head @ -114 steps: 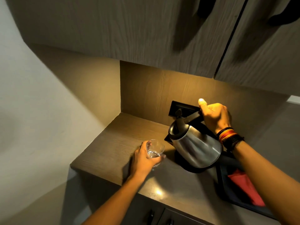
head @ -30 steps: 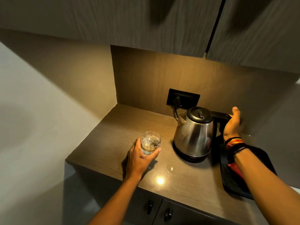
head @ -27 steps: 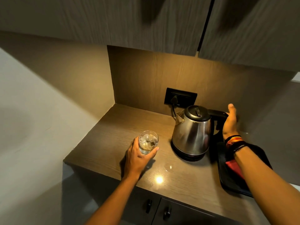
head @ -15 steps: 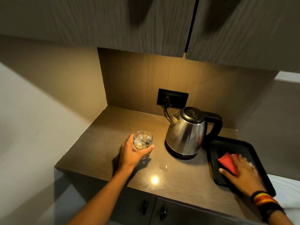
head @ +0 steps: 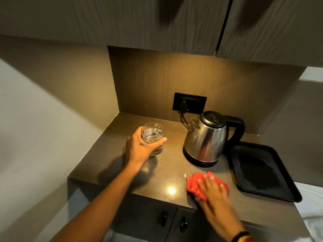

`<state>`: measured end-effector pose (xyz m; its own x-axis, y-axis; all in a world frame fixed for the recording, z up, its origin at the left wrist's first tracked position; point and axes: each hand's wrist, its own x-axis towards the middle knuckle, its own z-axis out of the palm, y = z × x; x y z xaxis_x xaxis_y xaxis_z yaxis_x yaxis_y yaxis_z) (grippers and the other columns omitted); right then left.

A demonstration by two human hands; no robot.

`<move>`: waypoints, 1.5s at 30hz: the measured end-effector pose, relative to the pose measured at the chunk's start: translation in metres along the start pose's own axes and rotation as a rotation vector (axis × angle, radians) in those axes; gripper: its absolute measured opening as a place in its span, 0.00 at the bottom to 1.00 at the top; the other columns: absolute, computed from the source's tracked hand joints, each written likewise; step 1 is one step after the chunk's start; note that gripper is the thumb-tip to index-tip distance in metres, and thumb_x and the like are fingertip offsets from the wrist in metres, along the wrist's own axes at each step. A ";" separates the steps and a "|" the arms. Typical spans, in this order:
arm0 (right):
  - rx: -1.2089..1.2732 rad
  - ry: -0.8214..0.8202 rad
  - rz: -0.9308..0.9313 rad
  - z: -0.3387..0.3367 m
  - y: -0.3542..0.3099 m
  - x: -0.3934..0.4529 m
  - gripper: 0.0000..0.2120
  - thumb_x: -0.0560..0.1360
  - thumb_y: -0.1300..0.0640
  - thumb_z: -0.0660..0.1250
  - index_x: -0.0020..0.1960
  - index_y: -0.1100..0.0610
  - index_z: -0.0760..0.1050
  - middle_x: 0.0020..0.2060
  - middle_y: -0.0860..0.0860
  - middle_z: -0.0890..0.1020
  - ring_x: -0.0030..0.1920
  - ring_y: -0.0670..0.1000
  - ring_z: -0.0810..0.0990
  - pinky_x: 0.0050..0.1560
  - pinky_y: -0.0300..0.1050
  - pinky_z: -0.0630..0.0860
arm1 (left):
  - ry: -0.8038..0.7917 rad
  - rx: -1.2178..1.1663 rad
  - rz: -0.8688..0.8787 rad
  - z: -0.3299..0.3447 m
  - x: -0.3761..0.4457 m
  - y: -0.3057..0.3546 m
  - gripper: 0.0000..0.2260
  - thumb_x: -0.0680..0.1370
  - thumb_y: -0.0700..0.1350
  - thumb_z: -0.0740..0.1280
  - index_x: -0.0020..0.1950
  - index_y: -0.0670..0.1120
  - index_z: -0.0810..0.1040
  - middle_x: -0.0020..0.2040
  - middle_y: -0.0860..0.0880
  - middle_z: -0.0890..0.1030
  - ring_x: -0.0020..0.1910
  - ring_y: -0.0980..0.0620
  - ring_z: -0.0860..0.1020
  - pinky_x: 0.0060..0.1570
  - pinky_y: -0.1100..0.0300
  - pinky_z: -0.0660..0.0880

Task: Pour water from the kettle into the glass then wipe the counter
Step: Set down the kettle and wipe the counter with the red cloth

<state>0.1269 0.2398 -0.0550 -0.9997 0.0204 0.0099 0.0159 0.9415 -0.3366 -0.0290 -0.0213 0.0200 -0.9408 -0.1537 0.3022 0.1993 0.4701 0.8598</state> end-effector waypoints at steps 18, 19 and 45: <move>0.037 -0.063 -0.420 0.052 -0.124 0.084 0.27 0.84 0.42 0.50 0.82 0.45 0.56 0.82 0.47 0.56 0.82 0.50 0.47 0.81 0.56 0.44 | 0.034 -0.010 0.010 -0.023 0.017 -0.010 0.28 0.60 0.67 0.80 0.53 0.56 0.79 0.46 0.58 0.82 0.46 0.58 0.82 0.42 0.63 0.80; 0.056 -0.065 -0.400 0.055 -0.106 0.062 0.27 0.83 0.40 0.49 0.81 0.41 0.52 0.82 0.45 0.52 0.81 0.48 0.44 0.81 0.56 0.44 | 0.031 -0.012 0.008 -0.024 0.019 -0.012 0.28 0.59 0.68 0.79 0.53 0.57 0.79 0.46 0.58 0.82 0.46 0.58 0.82 0.42 0.62 0.80; 0.032 0.041 -0.261 0.053 -0.094 0.123 0.27 0.84 0.47 0.55 0.82 0.45 0.56 0.82 0.48 0.56 0.82 0.53 0.50 0.79 0.53 0.42 | 0.048 0.075 -0.030 -0.039 0.043 -0.029 0.33 0.57 0.70 0.78 0.54 0.53 0.82 0.48 0.55 0.85 0.47 0.52 0.84 0.45 0.55 0.84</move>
<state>0.0013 0.1359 -0.0718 -0.9684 -0.2079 0.1381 -0.2439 0.9056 -0.3469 -0.0642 -0.0755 0.0245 -0.9313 -0.2095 0.2981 0.1489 0.5280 0.8361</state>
